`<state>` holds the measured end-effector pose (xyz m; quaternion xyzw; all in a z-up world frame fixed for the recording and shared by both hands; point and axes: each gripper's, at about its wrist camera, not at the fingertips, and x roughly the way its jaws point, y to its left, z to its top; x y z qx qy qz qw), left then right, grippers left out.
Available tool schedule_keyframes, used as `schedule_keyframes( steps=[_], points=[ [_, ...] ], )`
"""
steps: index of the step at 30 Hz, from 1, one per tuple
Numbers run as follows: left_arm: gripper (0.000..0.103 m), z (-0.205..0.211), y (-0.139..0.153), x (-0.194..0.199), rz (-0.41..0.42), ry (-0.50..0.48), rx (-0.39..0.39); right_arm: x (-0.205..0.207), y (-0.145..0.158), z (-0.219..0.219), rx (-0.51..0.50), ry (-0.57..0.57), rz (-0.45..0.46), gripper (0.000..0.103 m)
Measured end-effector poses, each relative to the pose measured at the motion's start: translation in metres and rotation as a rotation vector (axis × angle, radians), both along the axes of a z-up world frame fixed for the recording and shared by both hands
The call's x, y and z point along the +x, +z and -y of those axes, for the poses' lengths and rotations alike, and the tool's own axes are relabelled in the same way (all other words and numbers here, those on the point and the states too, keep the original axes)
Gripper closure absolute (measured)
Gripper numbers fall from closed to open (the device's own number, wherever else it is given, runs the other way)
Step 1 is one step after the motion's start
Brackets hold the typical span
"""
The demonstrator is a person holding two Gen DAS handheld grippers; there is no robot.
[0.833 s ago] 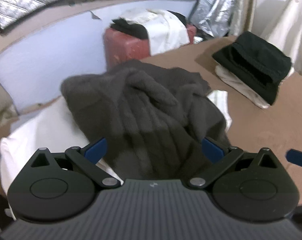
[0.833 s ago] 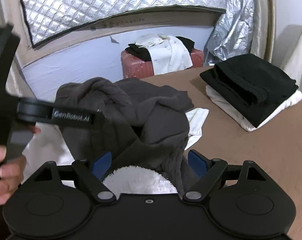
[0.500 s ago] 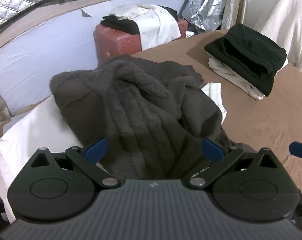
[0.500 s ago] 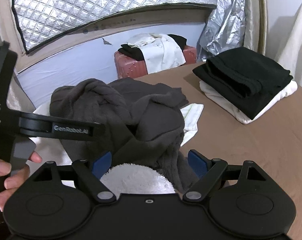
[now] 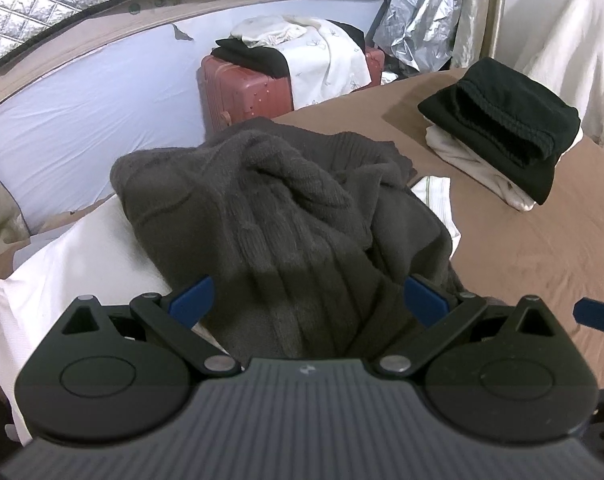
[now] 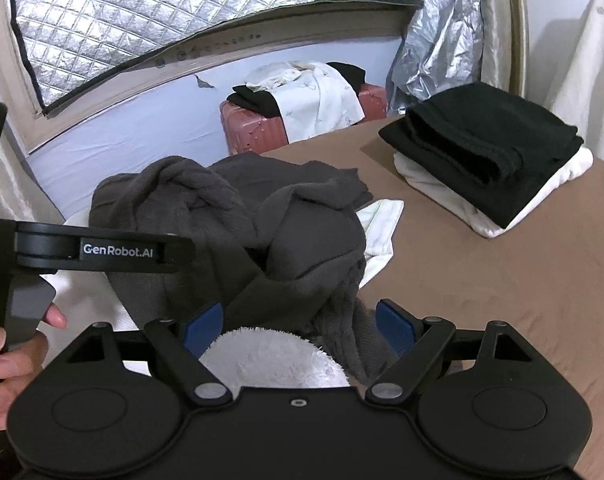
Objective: Fold clothes
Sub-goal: 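Move both grippers toward the crumpled dark grey sweater on the pillow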
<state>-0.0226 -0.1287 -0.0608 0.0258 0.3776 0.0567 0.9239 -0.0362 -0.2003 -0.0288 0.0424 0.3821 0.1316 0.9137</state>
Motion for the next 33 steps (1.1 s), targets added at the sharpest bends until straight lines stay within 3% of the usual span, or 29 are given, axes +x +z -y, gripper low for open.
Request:
schedule_keyframes(
  steps=[2, 10, 23, 33],
  points=[
    [0.0, -0.047, 0.004, 0.028, -0.023, -0.002, -0.054, 0.0, 0.0, 0.0, -0.001, 0.001, 0.003, 0.016],
    [0.0, -0.102, 0.033, 0.039, -0.056, -0.066, -0.092, 0.0, 0.003, 0.01, 0.011, -0.037, -0.005, 0.016],
    [0.0, -0.112, 0.049, 0.022, -0.088, -0.105, -0.091, 0.002, 0.0, 0.014, 0.029, -0.051, -0.016, 0.016],
    [0.0, -0.111, 0.044, 0.024, -0.098, -0.111, -0.093, 0.003, -0.002, 0.016, 0.035, -0.059, -0.021, 0.016]
  ],
)
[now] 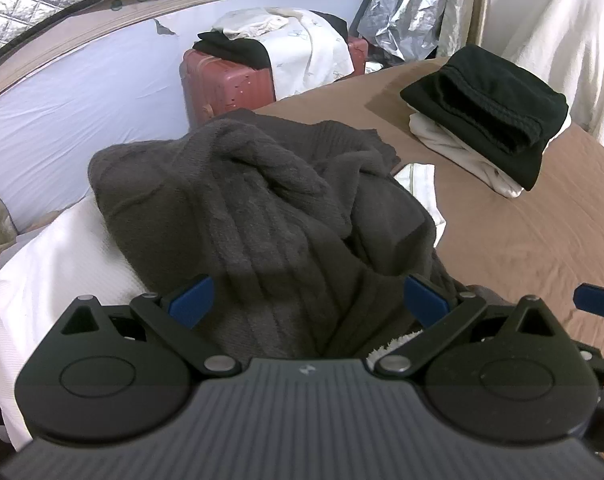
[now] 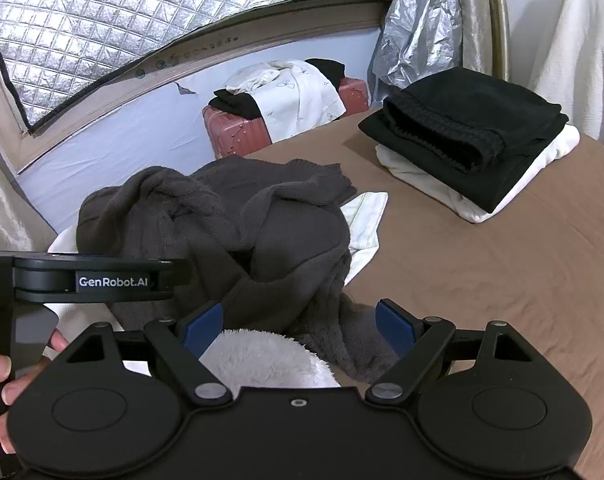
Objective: Fold clothes
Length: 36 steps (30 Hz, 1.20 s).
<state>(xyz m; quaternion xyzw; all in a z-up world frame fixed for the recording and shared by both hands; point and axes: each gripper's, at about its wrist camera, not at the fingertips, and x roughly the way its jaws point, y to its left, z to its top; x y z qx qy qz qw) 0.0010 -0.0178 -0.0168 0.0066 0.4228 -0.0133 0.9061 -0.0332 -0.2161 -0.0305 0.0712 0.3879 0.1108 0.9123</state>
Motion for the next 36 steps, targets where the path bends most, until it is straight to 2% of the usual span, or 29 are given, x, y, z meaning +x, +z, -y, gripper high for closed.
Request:
schedule_keyframes(
  steps=[17, 21, 24, 27, 30, 34, 35, 36],
  points=[
    [0.0, -0.002, -0.005, 0.006, 0.001, -0.021, 0.01, -0.001, -0.002, -0.001, 0.004, -0.001, -0.001, 0.016],
    [0.0, -0.031, 0.002, 0.013, 0.035, 0.068, -0.003, 0.0, -0.006, 0.001, 0.018, -0.004, -0.012, 0.016],
    [0.0, -0.064, 0.006, 0.017, 0.048, 0.156, -0.069, 0.001, -0.013, 0.004, 0.038, -0.01, -0.028, 0.016],
    [0.0, -0.087, 0.001, 0.022, 0.052, 0.256, -0.087, 0.004, -0.018, 0.006, 0.045, -0.013, -0.032, 0.016],
    [0.0, -0.093, -0.008, 0.029, 0.087, 0.262, -0.093, 0.007, -0.019, 0.005, 0.055, -0.007, -0.028, 0.016],
    [0.0, -0.089, -0.027, 0.057, 0.104, 0.2, -0.088, 0.011, -0.022, 0.003, 0.059, -0.012, -0.036, 0.016],
    [0.003, -0.088, -0.03, 0.064, 0.113, 0.197, -0.065, 0.01, -0.022, 0.003, 0.055, -0.014, -0.038, 0.016],
    [0.016, -0.086, -0.031, 0.068, 0.156, 0.193, -0.044, 0.01, -0.022, 0.004, 0.051, -0.015, -0.039, 0.016]
  ],
)
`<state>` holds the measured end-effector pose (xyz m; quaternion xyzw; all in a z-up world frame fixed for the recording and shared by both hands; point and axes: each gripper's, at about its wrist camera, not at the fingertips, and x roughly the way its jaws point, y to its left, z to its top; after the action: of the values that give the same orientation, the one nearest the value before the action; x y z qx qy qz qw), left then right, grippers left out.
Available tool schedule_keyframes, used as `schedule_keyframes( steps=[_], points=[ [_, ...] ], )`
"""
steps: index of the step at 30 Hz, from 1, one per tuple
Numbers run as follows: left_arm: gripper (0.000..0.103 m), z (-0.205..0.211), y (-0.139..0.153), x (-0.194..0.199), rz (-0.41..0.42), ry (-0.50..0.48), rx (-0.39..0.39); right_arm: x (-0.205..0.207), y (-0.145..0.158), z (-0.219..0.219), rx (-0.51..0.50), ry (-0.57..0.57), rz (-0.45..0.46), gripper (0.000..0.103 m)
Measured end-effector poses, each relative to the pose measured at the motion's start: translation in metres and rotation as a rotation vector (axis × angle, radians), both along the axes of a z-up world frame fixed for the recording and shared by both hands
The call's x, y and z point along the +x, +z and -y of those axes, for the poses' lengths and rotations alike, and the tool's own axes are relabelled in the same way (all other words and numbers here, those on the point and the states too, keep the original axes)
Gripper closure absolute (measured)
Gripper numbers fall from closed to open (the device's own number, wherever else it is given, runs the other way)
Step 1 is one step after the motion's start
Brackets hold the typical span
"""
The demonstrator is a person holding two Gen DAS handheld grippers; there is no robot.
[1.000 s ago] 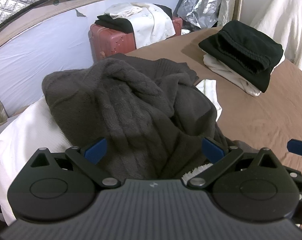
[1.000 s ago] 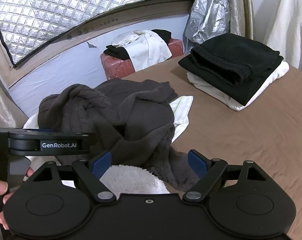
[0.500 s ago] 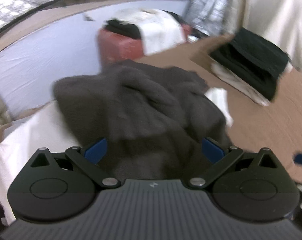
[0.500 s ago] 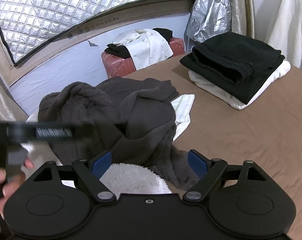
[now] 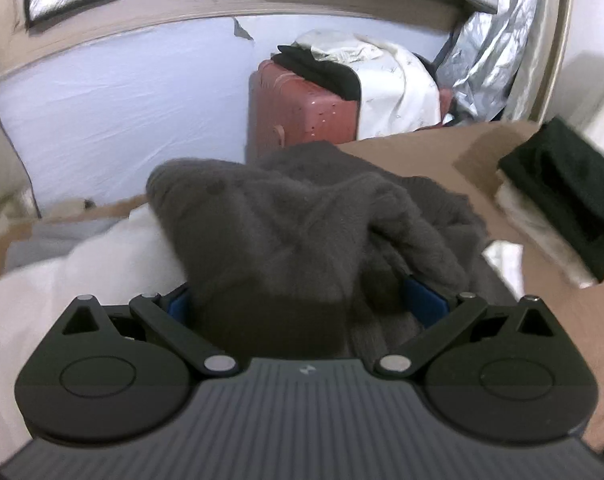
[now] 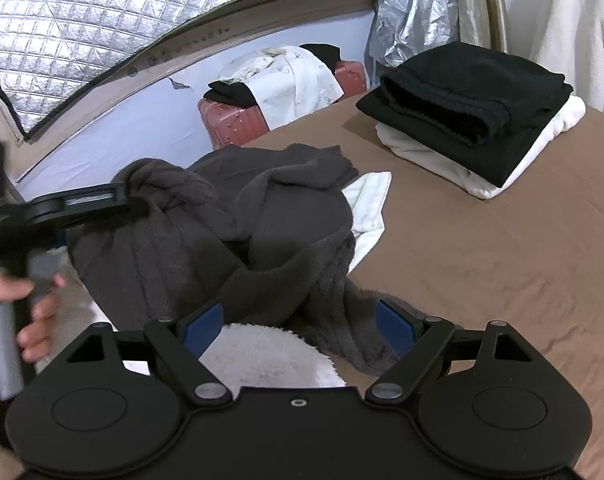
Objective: Fold clothes
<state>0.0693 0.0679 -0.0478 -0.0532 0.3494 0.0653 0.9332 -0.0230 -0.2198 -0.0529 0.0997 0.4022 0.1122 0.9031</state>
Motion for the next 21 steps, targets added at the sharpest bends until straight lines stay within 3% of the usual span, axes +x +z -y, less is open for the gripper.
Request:
schedule_keyframes(
  steps=[1, 2, 3, 8, 14, 21],
  points=[
    [0.033, 0.001, -0.001, 0.002, 0.041, 0.003, 0.02, 0.0, 0.001, 0.002, -0.005, -0.008, 0.003, 0.016],
    [0.068, 0.002, -0.001, 0.003, 0.067, 0.014, 0.037, -0.001, 0.001, 0.005, -0.011, -0.017, 0.006, 0.016],
    [0.073, 0.003, -0.002, 0.007, 0.059, 0.022, 0.057, -0.001, 0.002, 0.007, -0.016, -0.025, 0.009, 0.016],
    [0.084, 0.008, 0.011, 0.003, 0.096, -0.049, 0.042, -0.002, 0.006, 0.026, 0.001, -0.08, 0.019, 0.016],
    [0.087, 0.035, 0.058, -0.014, 0.167, -0.356, -0.161, -0.013, 0.014, 0.044, 0.081, -0.063, 0.063, 0.016],
    [0.089, 0.118, 0.094, -0.022, 0.205, -0.64, -0.191, -0.029, 0.025, 0.05, 0.112, 0.02, 0.139, 0.016]
  ],
)
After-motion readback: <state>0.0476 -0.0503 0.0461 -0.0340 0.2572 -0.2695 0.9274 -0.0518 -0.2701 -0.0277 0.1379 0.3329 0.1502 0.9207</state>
